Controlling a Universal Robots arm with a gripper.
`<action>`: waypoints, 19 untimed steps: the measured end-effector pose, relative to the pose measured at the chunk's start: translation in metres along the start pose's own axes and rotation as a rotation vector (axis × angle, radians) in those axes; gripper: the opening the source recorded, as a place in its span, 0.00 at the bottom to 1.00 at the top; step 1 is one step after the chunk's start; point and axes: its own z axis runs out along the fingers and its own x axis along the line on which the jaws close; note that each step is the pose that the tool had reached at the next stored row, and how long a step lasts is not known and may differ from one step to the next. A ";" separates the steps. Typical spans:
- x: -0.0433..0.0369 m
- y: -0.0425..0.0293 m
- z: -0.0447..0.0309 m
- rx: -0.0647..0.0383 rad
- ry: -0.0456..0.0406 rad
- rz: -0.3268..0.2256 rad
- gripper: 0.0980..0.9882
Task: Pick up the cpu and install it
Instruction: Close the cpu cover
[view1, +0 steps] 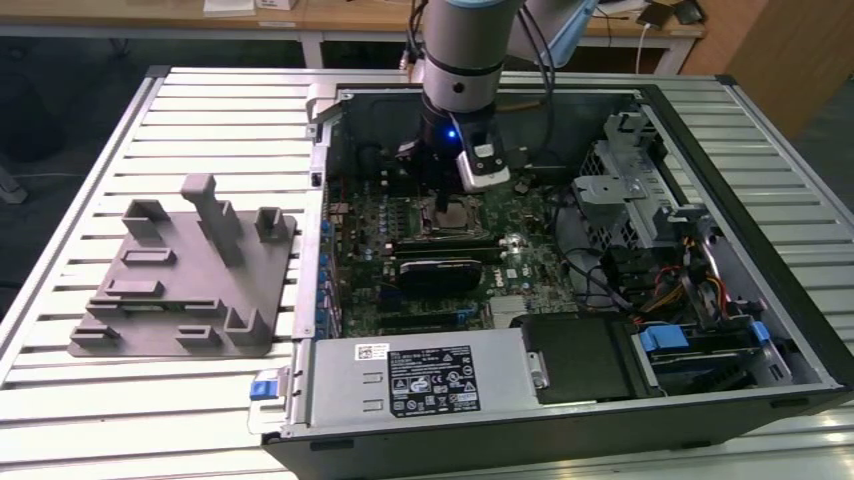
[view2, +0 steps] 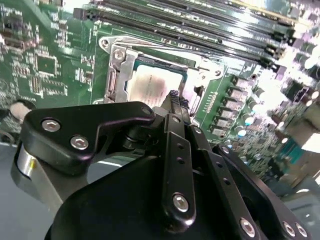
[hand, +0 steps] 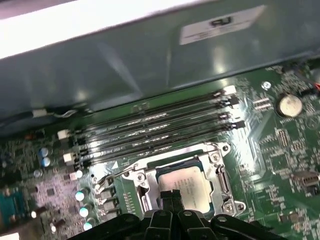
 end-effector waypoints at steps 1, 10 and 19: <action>0.0000 0.0000 0.0001 0.000 0.0003 -0.015 0.01; 0.0005 -0.0025 0.0026 -0.002 -0.0183 -0.097 0.01; 0.0109 -0.0063 0.0043 -0.004 -0.0254 -0.109 0.01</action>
